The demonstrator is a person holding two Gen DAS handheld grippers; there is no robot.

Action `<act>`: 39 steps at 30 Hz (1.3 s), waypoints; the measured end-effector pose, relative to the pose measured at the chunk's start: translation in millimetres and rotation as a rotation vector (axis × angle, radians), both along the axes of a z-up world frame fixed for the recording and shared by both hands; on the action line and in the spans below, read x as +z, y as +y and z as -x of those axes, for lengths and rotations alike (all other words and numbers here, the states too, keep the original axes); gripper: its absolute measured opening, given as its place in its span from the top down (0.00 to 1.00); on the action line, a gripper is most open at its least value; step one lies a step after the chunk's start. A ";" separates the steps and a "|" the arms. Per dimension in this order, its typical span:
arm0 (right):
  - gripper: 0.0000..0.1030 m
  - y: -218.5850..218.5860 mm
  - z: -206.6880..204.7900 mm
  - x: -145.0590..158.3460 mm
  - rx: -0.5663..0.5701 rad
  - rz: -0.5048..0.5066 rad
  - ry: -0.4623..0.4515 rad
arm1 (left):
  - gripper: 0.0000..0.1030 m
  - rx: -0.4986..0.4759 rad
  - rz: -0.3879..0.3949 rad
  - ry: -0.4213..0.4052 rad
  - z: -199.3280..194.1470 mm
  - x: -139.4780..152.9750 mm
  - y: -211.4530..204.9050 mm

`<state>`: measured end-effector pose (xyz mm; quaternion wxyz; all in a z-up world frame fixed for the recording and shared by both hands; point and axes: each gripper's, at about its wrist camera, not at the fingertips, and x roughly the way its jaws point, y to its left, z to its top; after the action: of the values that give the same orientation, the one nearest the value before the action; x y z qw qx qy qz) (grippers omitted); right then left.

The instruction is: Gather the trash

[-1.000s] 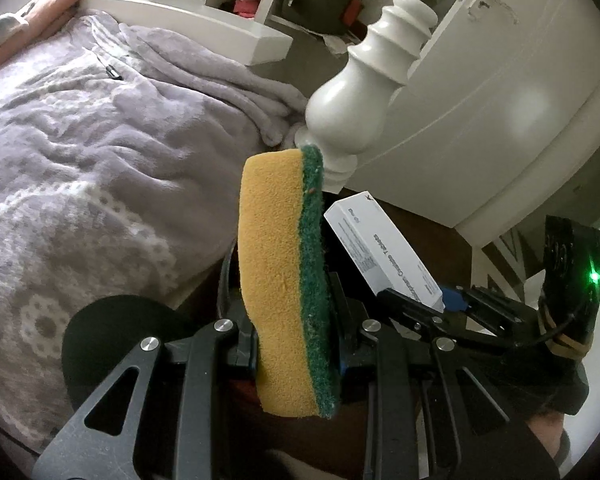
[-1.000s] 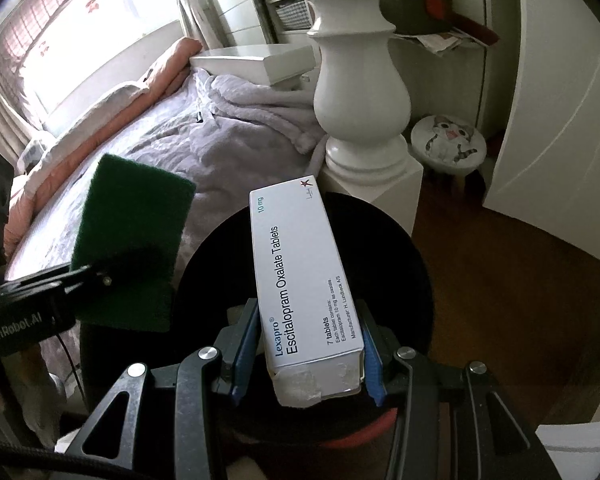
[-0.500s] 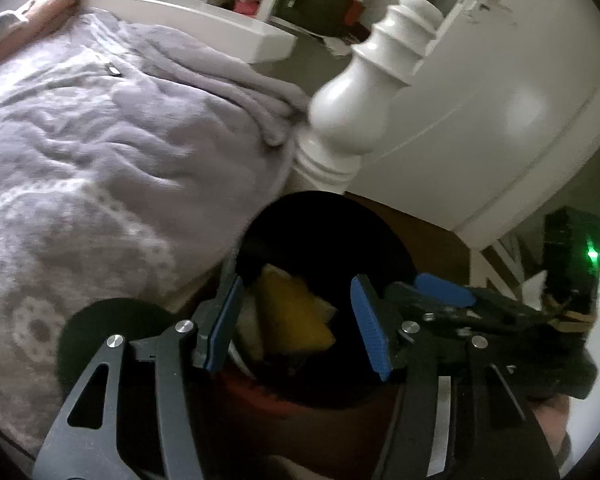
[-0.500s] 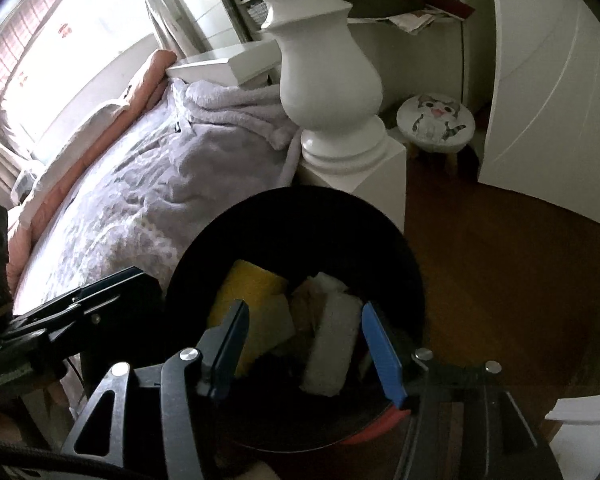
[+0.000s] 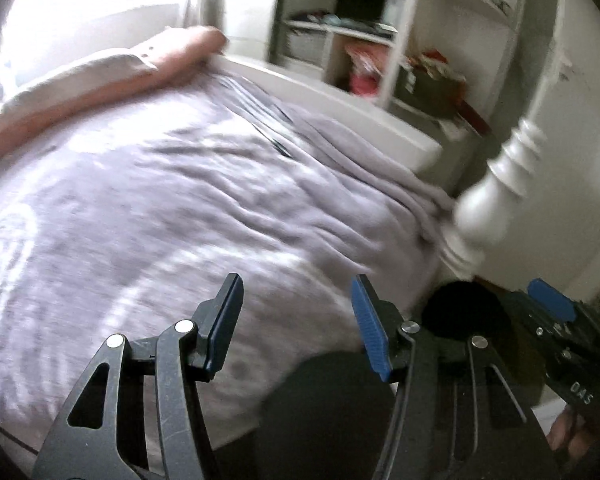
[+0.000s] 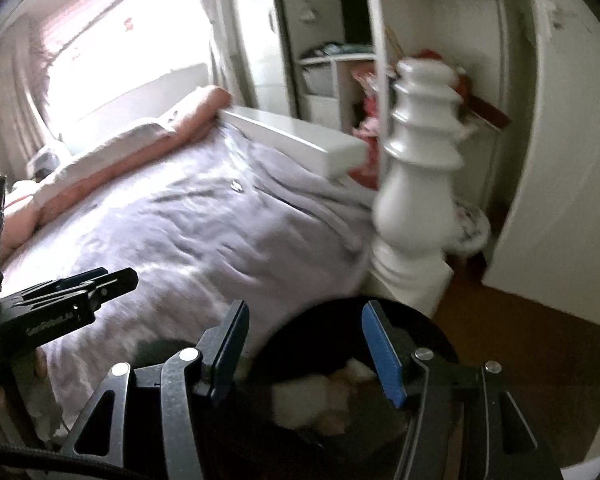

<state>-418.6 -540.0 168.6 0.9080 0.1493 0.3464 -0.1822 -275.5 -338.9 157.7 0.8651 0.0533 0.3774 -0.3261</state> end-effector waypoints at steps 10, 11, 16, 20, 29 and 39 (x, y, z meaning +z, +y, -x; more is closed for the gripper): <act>0.44 39.4 -16.4 32.0 0.021 0.087 -0.100 | 0.47 0.086 0.004 -0.149 11.9 22.3 31.3; 0.44 40.1 -14.2 35.1 0.015 0.096 -0.107 | 0.47 0.082 0.007 -0.165 16.5 24.1 31.2; 0.41 39.9 0.2 45.6 -0.020 0.143 -0.120 | 0.47 0.020 0.038 -0.208 41.8 31.6 23.1; 0.39 38.9 14.4 50.4 -0.050 0.172 -0.099 | 0.47 -0.049 0.069 -0.198 62.6 33.2 11.6; 0.38 24.5 67.6 47.9 -0.160 0.221 -0.018 | 0.47 -0.193 0.063 -0.127 99.7 16.2 -21.9; 0.36 20.7 92.1 41.4 -0.217 0.212 0.007 | 0.47 -0.242 0.075 -0.167 123.3 18.8 -26.5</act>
<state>-510.7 -519.3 210.0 0.8925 0.0886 0.3101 -0.3154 -398.8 -365.4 176.5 0.8492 0.0930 0.2824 -0.4364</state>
